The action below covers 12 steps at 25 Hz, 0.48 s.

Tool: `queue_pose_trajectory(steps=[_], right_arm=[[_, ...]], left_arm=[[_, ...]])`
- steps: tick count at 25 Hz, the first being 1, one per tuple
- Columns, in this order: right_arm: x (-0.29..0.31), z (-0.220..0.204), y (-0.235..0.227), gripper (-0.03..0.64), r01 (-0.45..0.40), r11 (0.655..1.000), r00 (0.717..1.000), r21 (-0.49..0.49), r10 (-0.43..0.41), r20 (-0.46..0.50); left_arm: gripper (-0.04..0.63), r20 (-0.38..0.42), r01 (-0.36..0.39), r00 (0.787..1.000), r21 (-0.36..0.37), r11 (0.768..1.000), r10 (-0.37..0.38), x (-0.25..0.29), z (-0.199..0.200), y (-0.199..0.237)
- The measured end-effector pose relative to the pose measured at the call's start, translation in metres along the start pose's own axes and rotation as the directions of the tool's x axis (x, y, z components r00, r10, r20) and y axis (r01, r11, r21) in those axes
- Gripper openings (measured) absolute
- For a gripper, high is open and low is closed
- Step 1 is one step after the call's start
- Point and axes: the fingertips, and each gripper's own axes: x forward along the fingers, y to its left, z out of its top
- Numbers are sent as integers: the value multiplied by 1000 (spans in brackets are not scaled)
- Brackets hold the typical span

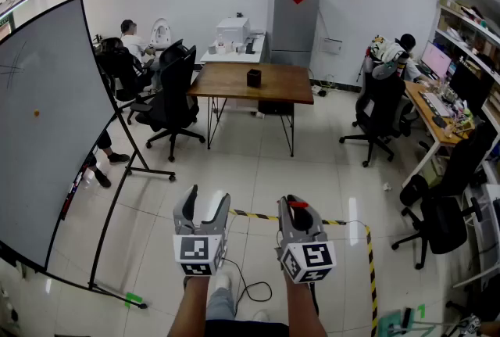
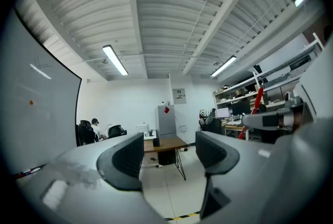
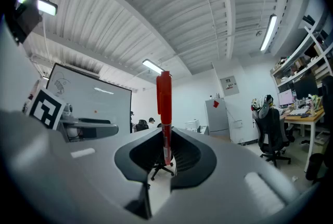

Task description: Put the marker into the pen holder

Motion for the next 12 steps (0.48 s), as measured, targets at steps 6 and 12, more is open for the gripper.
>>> queue_pose_trajectory(steps=[6, 12], right_arm=[[68, -5, 6, 48, -1, 1000, 1000, -2, 1, -10], [169, 2, 21, 48, -8, 998, 1000, -58, 8, -8]], left_arm=[[313, -6, 29, 1000, -15, 999, -29, 51, -9, 40], [310, 48, 66, 997, -21, 998, -65, 119, 3, 100]])
